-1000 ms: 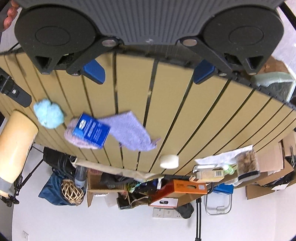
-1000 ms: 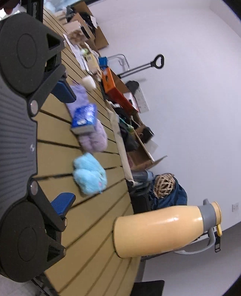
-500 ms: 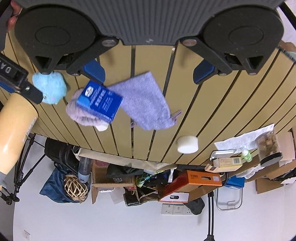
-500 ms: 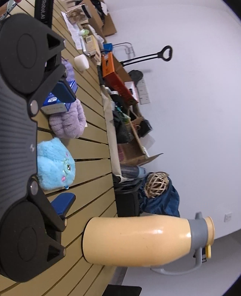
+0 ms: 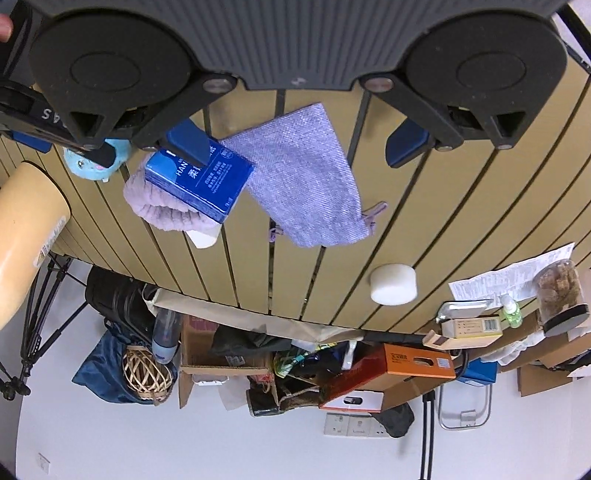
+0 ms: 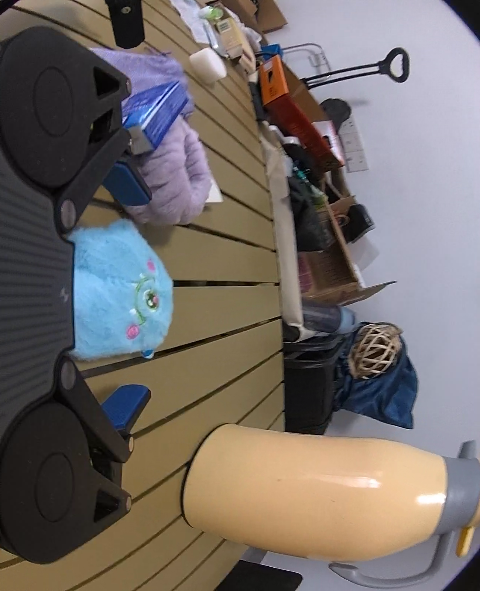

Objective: Collect trash
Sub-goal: 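Grasp the blue fuzzy plush with the right tool, then grasp the blue tissue pack with the left tool while the right tool holds the plush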

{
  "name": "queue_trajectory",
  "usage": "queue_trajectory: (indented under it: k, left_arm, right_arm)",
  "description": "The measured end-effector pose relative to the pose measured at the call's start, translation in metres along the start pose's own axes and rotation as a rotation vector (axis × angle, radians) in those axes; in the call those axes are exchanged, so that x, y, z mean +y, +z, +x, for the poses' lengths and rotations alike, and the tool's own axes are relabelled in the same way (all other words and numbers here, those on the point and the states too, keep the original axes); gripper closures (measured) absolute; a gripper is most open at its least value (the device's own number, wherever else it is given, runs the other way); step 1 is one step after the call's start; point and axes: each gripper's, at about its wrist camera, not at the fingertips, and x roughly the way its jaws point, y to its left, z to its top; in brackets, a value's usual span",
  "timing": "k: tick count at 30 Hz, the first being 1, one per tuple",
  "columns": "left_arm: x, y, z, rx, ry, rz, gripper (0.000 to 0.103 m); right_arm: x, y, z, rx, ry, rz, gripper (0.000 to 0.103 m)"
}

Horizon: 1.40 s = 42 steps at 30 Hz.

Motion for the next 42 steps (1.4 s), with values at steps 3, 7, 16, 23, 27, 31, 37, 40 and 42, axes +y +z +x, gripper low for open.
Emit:
queue_trajectory:
  k: [3,7,16,23,27,31,37,40,42]
  left_arm:
    - [-0.003,-0.002,0.004,0.002,0.001,0.011,0.0]
    - [-0.003,-0.004,0.009,0.011,0.002,0.017,0.0]
    - [-0.003,-0.005,0.013,0.013,-0.001,0.029,0.0]
    - [-0.006,-0.007,0.015,-0.003,0.018,0.042,0.0]
    - [-0.007,-0.006,0.016,-0.017,0.011,0.046,0.0]
    - [-0.02,-0.009,0.008,-0.078,-0.021,0.121,0.0]
    - [-0.051,-0.017,0.007,-0.115,-0.065,0.211,0.0]
    - [-0.064,-0.02,0.015,-0.105,-0.06,0.236,0.0]
    - [-0.07,-0.021,0.021,-0.102,-0.058,0.244,0.0]
  right_arm:
    - [0.003,-0.002,0.009,0.039,-0.014,-0.016,0.0]
    - [0.009,-0.004,0.018,0.075,-0.016,-0.032,0.0]
    - [0.013,-0.007,0.023,0.095,-0.037,-0.041,0.015]
    - [0.013,-0.008,0.018,0.074,-0.028,-0.053,0.026]
    - [0.005,-0.008,0.011,0.051,-0.022,-0.029,0.026]
    - [-0.003,-0.007,0.0,0.006,-0.018,-0.002,0.027]
    - [-0.018,-0.007,-0.015,-0.049,-0.021,0.027,0.027]
    - [-0.026,-0.009,-0.021,-0.068,-0.03,0.031,0.027]
    - [-0.032,-0.011,-0.025,-0.076,-0.038,0.035,0.027]
